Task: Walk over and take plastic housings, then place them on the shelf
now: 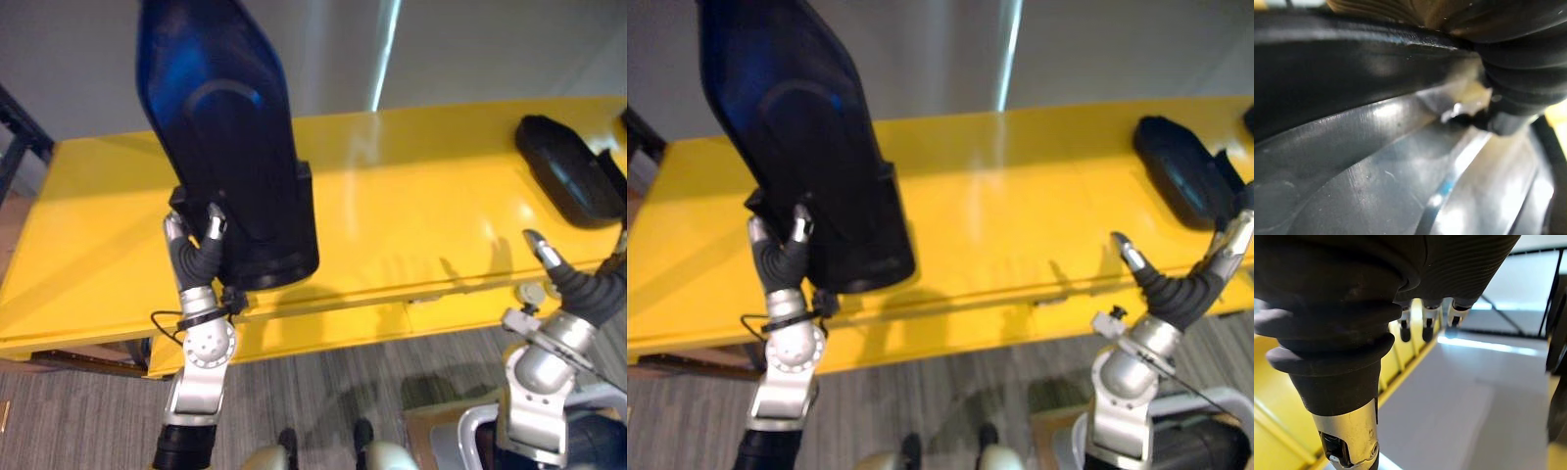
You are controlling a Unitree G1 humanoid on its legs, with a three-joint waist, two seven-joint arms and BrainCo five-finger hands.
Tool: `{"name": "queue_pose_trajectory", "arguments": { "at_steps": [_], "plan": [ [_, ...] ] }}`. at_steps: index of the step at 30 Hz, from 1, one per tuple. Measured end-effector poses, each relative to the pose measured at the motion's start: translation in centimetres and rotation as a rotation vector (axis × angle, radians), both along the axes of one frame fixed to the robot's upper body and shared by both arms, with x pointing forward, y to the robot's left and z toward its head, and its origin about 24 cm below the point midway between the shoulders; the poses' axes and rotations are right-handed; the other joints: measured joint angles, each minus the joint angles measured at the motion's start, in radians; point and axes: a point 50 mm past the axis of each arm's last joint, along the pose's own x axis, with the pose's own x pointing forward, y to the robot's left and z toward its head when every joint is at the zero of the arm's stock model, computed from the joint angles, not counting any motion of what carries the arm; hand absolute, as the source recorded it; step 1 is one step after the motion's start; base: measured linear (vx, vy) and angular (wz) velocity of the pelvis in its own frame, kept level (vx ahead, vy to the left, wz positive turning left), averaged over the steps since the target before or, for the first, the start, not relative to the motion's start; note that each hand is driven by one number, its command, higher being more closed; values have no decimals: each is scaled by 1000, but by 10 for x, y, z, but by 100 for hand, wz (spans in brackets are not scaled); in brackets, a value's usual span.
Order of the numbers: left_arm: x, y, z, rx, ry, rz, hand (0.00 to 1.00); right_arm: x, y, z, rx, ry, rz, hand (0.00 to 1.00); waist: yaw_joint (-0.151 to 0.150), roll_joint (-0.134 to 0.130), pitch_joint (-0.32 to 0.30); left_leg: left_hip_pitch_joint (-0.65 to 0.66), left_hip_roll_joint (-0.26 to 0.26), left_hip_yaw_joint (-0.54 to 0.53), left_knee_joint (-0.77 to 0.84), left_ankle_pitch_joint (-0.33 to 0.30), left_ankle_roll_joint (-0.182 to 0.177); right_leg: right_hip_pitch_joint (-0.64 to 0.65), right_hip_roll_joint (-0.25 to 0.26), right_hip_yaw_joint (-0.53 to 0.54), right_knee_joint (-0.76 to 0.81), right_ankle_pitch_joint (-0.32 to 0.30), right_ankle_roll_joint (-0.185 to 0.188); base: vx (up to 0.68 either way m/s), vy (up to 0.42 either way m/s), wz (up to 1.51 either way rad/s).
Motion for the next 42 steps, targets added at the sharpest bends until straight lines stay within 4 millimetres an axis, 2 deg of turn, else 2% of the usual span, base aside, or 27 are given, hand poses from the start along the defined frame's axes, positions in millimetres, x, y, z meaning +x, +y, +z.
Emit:
{"name": "queue_pose_trajectory", "arguments": {
  "at_steps": [3, 4, 5, 6, 7, 8, 9, 10, 11, 12, 15, 17, 19, 21, 25, 26, 28, 30, 31, 32, 36, 39, 42],
  "plan": [
    [3, 0, 7, 5, -27, 1, 100, -3, 3, -7, 38, 14, -6, 0, 3, 2, 2, -5, 2, 108, 9, -16, 25, -43, 6, 102, -21, 43, 31, -67, 103, -100],
    [4, 0, 7, 12, -30, 6, 100, -3, 4, -8, 45, 15, -3, 0, 1, 6, 4, -10, 3, 125, 21, -22, 34, -42, 5, 107, -33, 52, 36, -138, 125, -88],
    [8, -2, 8, 31, -30, 10, 100, -4, 4, -10, 57, 24, -5, 0, 1, 17, 11, -23, 9, 148, 52, -31, 44, -43, 5, 105, -52, 75, 33, -128, 94, -65],
    [9, -1, 9, 36, -30, 16, 100, -3, 7, -11, 62, 25, 7, 0, 2, 30, 19, -25, 24, 173, 59, -37, 55, -47, 8, 92, -47, 70, 13, -155, 89, -56],
    [9, 0, 8, 36, -29, 20, 100, -2, 9, -11, 63, 24, 18, 0, 2, 32, 22, -26, 25, 178, 61, -38, 57, -57, 2, 69, -11, 44, -5, -114, 43, -41],
    [9, 2, 7, 32, -24, 26, 100, 0, 13, -11, 65, 25, 37, 0, 6, 30, 27, -29, 24, 191, 66, -39, 56, -70, -20, 33, 63, -8, -19, -124, 17, -23],
    [9, 3, 6, 29, -22, 35, 100, 2, 16, -10, 64, 25, 57, 0, 12, 25, 30, -41, 25, 195, 78, -42, 50, -71, -41, 13, 91, -37, 1, -98, -15, -17],
    [8, 5, 6, 24, -23, 46, 100, 4, 19, -10, 64, 21, 70, 0, 13, 22, 34, -49, 26, 197, 87, -46, 44, -70, -47, 10, 90, -40, 6, -115, -80, -15],
    [6, 10, 6, 14, -29, 74, 100, 10, 24, -5, 62, 1, 105, 0, 15, 21, 47, -83, 40, 202, 121, -54, 32, -78, -43, 6, 75, -42, 35, -110, -103, -16],
    [4, 14, 5, 2, -32, 94, 100, 16, 28, -2, 58, -13, 128, 0, 14, 31, 66, -111, 59, 201, 151, -63, 22, -95, -27, 6, 69, -31, 42, -168, -145, -22],
    [-1, 18, -4, -21, 0, 123, 100, 31, 31, -3, 34, 14, 174, 0, 27, 45, 79, -186, 97, 204, 178, -61, 5, -165, 11, 19, 55, -1, 16, -144, -148, -23],
    [-2, 15, -6, -62, 6, 119, 100, 34, 30, 1, 16, 6, 181, 0, 29, 48, 114, -200, 100, 198, 168, -39, -6, -186, 19, 17, 64, 18, 10, -34, -116, -7],
    [-1, 12, -5, -87, 1, 119, 100, 37, 29, 3, 23, -2, 193, 0, 27, 49, 117, -218, 98, 187, 161, -28, -7, -208, 22, 15, 68, 23, 4, -4, -76, 3],
    [3, 10, 2, -109, -24, 125, 100, 38, 29, 6, 33, -21, 209, 0, 14, 48, 128, -225, 83, 168, 137, -10, -4, -219, 13, 8, 73, 24, 4, 9, -41, 22],
    [15, 9, 28, -141, -108, 134, 100, 44, 33, 16, 32, -64, 238, 0, 9, 48, 159, -235, 65, 163, 119, 4, 2, -236, 0, 4, 76, 25, 6, -1, 11, 9],
    [23, 10, 41, -161, -143, 132, 100, 46, 37, 20, 42, -82, 264, 0, 9, 47, 173, -235, 60, 165, 118, 7, 6, -237, -4, 7, 76, 27, 8, -7, 33, 0],
    [35, 13, 56, -176, -169, 146, 100, 48, 43, 22, 42, -89, 296, 0, 8, 46, 176, -235, 53, 169, 107, 12, 14, -244, -5, 12, 74, 30, 12, -6, 30, -2],
    [56, 20, 84, -153, -197, 169, 100, 51, 55, 22, 27, -80, 357, 0, 4, 46, 176, -235, 44, 172, 100, 15, 16, -249, -10, 17, 67, 37, 16, 7, 29, -7],
    [61, 22, 92, -149, -202, 169, 100, 51, 57, 22, 23, -76, 373, 0, 3, 46, 176, -235, 44, 172, 99, 15, 17, -248, -10, 18, 63, 41, 17, 13, 33, -9],
    [71, 24, 109, -129, -212, 177, 100, 52, 62, 22, 15, -70, 402, 0, 2, 45, 177, -235, 42, 172, 93, 17, 20, -248, -10, 18, 55, 50, 12, 14, 30, -5],
    [95, 30, 173, -80, -243, 196, 100, 51, 83, 19, -31, -36, 527, 0, -24, 19, 202, -207, 31, 171, 71, 23, 29, -225, -18, 17, 46, 54, 13, 0, 0, 0],
    [111, 25, 191, -31, -190, 167, 100, 46, 92, 19, -57, -27, 592, 0, -41, 17, 203, -187, 19, 170, 50, 26, 34, -211, -26, 16, 41, 54, 13, 38, 37, 2],
    [128, 24, 191, 6, -72, 128, 100, 45, 101, 17, -77, -12, 653, 0, -53, 17, 204, -172, 10, 168, 37, 32, 42, -194, -35, 19, 25, 55, 15, 42, 43, -1]
  ]
}}
